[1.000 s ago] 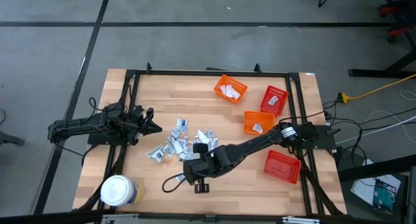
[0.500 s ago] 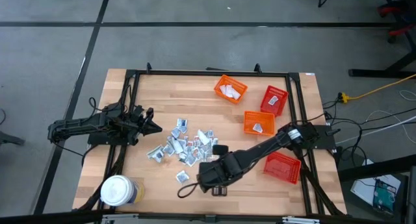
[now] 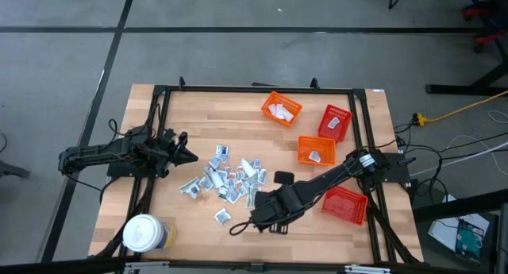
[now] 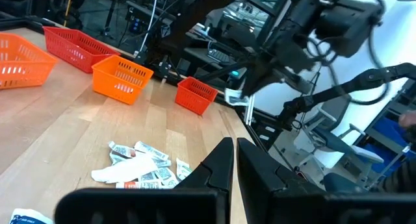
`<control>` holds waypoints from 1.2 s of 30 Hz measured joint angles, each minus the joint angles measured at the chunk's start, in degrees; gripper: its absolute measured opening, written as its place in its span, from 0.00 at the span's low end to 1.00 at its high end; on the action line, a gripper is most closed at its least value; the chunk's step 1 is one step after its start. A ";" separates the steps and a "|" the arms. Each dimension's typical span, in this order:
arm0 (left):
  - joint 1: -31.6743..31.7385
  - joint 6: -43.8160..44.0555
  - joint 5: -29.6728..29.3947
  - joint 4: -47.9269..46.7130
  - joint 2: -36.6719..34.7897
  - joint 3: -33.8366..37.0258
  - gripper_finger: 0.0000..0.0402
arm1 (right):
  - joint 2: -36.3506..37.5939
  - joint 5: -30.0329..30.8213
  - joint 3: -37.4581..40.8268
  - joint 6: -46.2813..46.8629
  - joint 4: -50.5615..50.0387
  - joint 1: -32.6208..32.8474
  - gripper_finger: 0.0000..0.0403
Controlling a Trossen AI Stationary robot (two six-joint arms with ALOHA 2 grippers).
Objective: Pick & Place First Aid Supplies
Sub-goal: Move the gray towelette pack to the middle right of the table
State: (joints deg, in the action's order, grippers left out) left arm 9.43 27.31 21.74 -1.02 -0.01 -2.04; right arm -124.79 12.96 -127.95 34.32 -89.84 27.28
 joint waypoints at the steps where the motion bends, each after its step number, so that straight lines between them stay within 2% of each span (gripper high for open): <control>1: -0.01 0.00 0.02 0.00 0.00 -0.01 0.04 | 1.03 -0.02 2.66 0.90 0.11 -0.25 0.01; 13: 0.00 0.00 0.02 -0.02 0.00 -0.02 0.04 | 24.06 -4.59 42.15 19.96 16.82 -0.68 0.01; 18: 0.00 0.00 0.02 -0.02 0.00 -0.02 0.04 | 34.21 -12.00 54.02 30.20 20.53 -0.63 0.01; 21: 0.00 0.00 0.02 -0.02 0.00 -0.02 0.04 | 39.47 -16.23 58.73 35.84 22.73 -0.13 0.01; 29: -0.01 0.00 0.02 -0.02 0.00 -0.02 0.04 | 49.22 -21.57 65.93 47.69 26.53 4.23 0.01; 36: 0.00 0.00 0.00 -0.02 0.00 -0.02 0.04 | 53.20 -21.08 69.31 50.78 27.23 4.27 0.01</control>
State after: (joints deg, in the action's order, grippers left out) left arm 9.43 27.31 21.74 -1.04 -0.01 -2.07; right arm -71.59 -8.13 -58.64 85.11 -62.61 31.56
